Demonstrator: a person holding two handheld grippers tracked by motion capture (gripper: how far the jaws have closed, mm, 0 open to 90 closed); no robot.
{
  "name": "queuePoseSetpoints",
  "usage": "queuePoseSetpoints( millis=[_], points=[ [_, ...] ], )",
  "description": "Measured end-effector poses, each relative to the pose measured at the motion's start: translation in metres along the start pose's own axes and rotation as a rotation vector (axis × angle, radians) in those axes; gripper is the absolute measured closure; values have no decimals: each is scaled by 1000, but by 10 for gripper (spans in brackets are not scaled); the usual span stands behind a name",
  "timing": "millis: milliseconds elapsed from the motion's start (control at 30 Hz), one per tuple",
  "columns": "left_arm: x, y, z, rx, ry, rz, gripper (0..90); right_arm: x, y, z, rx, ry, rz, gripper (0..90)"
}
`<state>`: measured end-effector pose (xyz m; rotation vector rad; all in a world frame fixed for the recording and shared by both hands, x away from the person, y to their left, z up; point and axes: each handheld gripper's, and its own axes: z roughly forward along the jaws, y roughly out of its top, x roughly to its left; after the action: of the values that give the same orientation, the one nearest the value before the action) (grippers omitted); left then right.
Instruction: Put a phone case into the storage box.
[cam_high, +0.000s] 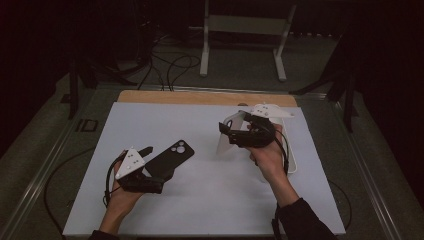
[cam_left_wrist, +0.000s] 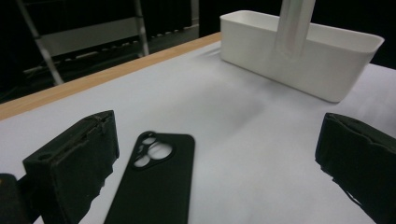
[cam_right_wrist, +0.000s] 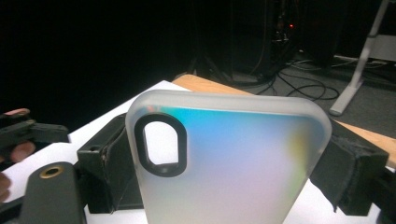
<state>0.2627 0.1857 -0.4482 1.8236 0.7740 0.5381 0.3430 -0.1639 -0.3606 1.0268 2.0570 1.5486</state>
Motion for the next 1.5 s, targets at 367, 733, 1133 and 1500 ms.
queuePoseSetpoints(
  millis=[367,733,1133,1500],
  points=[
    [11,-22,-19,4,47,-14,2,-13,2,1,0,-32,6,165],
    [16,-35,-25,13,53,-19,2,-26,5,2,-1,-65,12,165],
    [20,-42,-26,23,85,-27,2,-43,14,6,-1,-114,1,165],
    [21,-43,-27,15,88,-39,2,-59,20,7,-4,-147,29,165]
  ],
)
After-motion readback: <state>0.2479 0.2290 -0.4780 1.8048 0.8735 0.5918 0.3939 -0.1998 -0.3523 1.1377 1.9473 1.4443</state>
